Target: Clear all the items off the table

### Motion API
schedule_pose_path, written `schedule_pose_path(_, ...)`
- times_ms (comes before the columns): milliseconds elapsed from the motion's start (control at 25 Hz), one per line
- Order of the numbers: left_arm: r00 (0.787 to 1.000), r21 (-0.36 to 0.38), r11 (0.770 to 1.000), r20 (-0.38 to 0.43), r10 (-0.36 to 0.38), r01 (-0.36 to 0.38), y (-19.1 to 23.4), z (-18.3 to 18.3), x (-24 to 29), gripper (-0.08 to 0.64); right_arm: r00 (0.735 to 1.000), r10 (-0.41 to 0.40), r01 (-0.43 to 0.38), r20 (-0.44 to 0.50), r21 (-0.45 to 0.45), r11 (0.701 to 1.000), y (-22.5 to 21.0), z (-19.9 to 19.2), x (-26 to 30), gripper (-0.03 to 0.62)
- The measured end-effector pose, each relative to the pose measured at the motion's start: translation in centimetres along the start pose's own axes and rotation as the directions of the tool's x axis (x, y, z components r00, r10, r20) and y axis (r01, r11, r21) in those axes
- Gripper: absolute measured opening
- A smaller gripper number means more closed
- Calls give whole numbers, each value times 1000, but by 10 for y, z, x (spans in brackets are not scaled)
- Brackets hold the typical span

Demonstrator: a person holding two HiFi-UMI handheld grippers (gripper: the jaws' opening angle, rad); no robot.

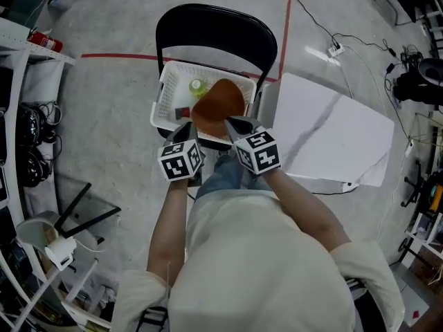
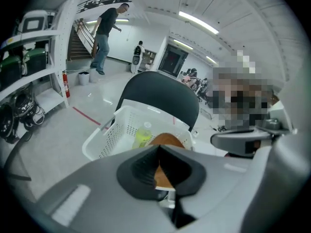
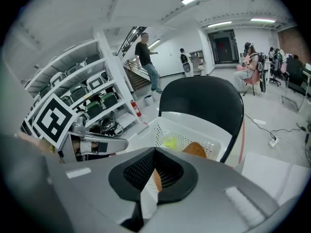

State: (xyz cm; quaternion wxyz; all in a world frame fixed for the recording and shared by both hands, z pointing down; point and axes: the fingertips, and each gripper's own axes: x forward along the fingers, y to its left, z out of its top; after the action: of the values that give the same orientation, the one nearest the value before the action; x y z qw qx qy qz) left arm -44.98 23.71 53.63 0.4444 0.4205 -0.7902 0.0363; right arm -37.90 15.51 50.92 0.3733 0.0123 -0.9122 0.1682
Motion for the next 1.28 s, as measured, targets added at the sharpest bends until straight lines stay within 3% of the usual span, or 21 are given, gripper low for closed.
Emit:
schedule_pose_path(240,997,153,986,-29,-65,69,-42,4,0,9,995,-90,86,41,86,993,-23,-9,-29,0)
schedule_pose_path(600,976,291,932,-95,-196,215,-126,4,11,9,978,-195,174,79,218,960,-67,-30,-73,0)
schedule_pose_path(880,964,330,906,-110,-243,266,-167,-11,7,9,969,-233,202,85,272,941,-83,-58,-101,0)
schedule_pose_path(1280,962,329,904,-104,-251,272,-206,-71,-32,9,955,-267,226,128,266,937,-80,-106,-166,0)
